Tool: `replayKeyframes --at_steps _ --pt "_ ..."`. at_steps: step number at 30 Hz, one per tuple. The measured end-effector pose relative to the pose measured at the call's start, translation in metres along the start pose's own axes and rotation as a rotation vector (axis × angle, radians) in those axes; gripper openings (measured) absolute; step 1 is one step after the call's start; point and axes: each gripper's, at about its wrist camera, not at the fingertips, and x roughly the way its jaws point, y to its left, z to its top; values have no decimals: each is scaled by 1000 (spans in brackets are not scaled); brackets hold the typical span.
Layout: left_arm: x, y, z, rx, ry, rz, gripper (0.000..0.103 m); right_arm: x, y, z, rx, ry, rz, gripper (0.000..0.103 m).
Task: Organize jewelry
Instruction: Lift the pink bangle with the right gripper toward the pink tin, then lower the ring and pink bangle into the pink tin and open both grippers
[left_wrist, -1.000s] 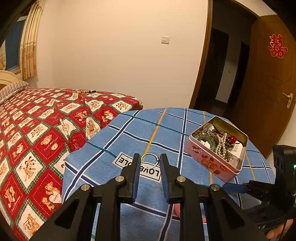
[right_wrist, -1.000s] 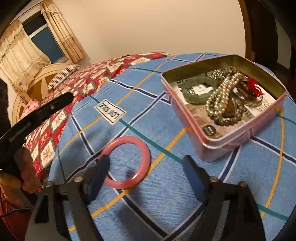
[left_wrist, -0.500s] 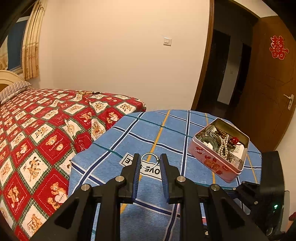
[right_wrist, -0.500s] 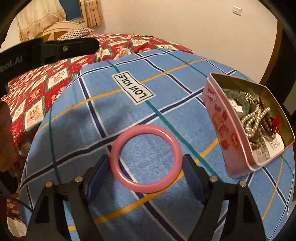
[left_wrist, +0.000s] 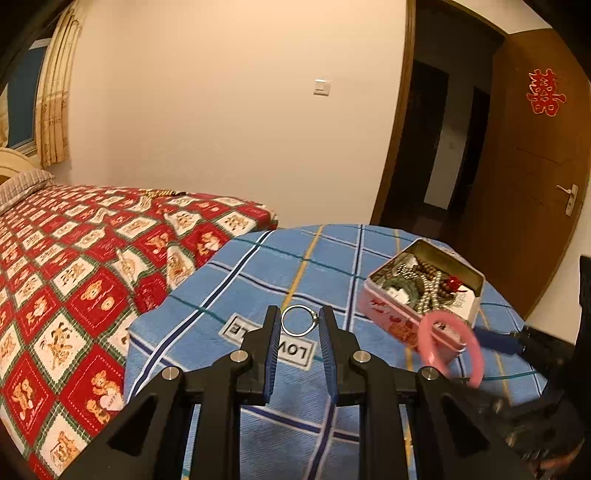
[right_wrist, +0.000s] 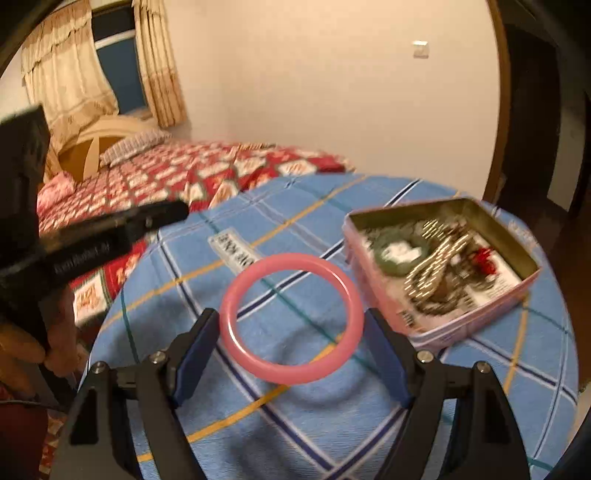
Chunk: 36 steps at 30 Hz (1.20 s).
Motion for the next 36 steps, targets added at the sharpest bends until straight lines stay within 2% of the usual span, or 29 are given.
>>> replayKeyframes --at_steps 7,12,16,26,36 --pt "4 -27 12 38 -18 -61 21 -28 -45 15 69 -115 -110 82" --pt "21 -57 22 84 -18 -112 21 -34 -90 21 126 -136 -208 82" --pt "48 -80 30 94 5 -155 21 -26 -119 28 168 -139 -248 82" --pt "113 -123 33 108 91 -170 21 26 -165 34 251 -89 -254 82" --pt "148 -131 19 85 165 -127 21 34 -180 31 259 -86 -244 82"
